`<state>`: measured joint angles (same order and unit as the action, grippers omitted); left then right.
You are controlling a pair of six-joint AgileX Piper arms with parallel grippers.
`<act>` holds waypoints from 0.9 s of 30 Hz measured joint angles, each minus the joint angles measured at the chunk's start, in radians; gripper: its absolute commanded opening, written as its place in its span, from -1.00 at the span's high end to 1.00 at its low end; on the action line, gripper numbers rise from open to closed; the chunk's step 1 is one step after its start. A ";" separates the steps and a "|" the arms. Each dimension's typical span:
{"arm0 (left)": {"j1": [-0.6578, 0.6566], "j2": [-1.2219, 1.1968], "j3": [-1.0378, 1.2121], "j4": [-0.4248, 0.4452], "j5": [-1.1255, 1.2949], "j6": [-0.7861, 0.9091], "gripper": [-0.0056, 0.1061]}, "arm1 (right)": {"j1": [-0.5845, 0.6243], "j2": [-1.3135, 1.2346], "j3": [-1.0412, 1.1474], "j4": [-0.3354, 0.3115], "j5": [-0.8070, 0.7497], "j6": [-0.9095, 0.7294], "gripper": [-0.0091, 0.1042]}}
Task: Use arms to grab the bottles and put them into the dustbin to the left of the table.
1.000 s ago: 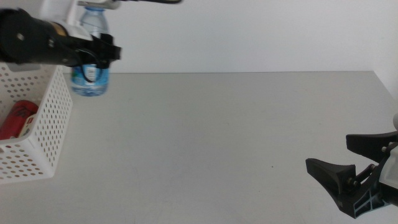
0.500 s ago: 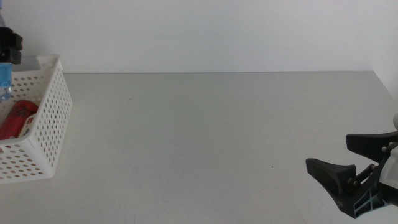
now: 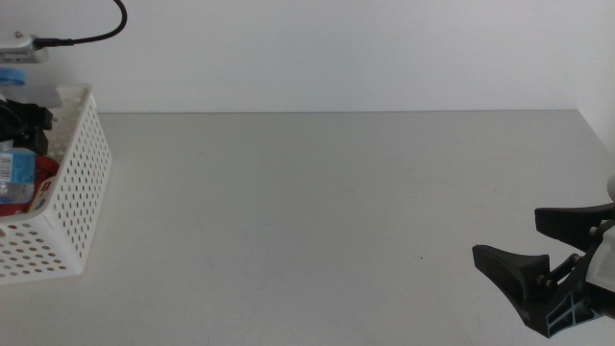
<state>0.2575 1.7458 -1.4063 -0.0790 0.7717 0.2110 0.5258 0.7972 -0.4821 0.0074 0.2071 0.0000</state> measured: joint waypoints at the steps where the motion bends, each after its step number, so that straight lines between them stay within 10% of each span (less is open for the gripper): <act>1: 0.000 0.008 0.000 0.000 -0.001 0.006 0.41 | 0.000 0.000 0.000 0.000 0.000 0.000 -0.74; 9: -0.001 0.020 0.000 0.000 -0.013 0.060 -0.75 | 0.000 0.000 0.000 0.000 0.000 0.000 -0.74; 27: -0.001 -0.081 -0.007 -0.113 0.030 0.060 -0.78 | 0.000 0.000 0.000 0.000 0.000 0.000 -0.74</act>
<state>0.2565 1.6653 -1.4130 -0.1921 0.8018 0.2706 0.5258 0.7972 -0.4821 0.0074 0.2071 0.0000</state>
